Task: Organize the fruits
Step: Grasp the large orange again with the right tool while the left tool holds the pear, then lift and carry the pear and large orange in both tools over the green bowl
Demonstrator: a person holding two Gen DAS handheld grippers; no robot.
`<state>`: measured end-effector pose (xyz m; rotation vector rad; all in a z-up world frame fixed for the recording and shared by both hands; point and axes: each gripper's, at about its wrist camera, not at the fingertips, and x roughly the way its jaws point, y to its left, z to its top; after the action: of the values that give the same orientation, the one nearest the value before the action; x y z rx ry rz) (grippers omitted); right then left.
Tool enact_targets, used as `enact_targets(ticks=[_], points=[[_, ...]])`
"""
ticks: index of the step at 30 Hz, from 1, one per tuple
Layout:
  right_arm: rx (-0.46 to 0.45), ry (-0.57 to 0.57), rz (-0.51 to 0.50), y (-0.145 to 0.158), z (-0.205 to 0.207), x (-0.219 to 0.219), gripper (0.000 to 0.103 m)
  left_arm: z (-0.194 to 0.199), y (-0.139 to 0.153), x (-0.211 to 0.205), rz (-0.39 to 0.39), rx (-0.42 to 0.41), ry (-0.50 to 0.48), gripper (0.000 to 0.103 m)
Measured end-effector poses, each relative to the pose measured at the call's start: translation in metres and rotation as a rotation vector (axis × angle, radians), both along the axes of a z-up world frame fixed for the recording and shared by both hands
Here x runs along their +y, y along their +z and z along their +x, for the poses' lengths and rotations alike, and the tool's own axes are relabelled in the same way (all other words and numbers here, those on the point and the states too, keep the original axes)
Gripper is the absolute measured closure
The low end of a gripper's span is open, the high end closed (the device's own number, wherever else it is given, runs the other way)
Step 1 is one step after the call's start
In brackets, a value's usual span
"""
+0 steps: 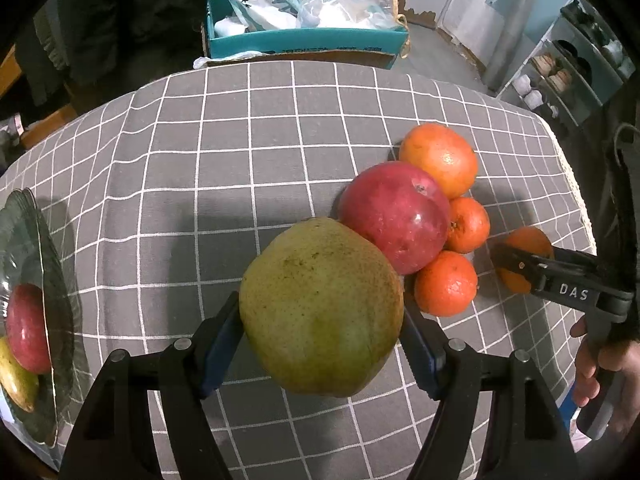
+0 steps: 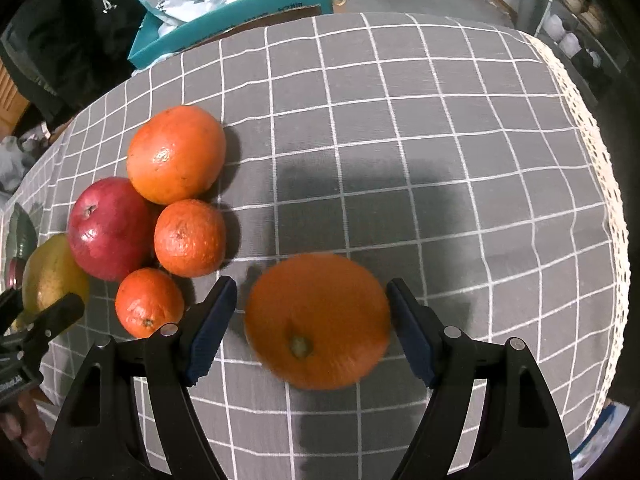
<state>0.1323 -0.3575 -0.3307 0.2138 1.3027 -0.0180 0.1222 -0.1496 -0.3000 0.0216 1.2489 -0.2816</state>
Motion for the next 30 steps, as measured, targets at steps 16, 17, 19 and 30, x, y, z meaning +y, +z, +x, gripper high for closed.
enact_targets(ticks=[16,17,19,30], points=[[-0.006,-0.010,-0.075,0.002,-0.018,0.002,0.038,-0.003,0.007,0.001,0.005,-0.018,0.000,0.028],[-0.015,-0.014,-0.080,0.006,-0.021,0.002,0.038,-0.004,0.009,0.001,0.005,-0.023,0.001,0.028],[-0.030,-0.019,-0.084,0.014,-0.025,0.003,0.038,-0.005,0.014,0.003,0.003,-0.031,0.004,0.028],[-0.143,0.005,-0.129,0.071,-0.043,0.020,0.038,-0.014,0.051,0.015,-0.016,-0.099,0.016,0.028]])
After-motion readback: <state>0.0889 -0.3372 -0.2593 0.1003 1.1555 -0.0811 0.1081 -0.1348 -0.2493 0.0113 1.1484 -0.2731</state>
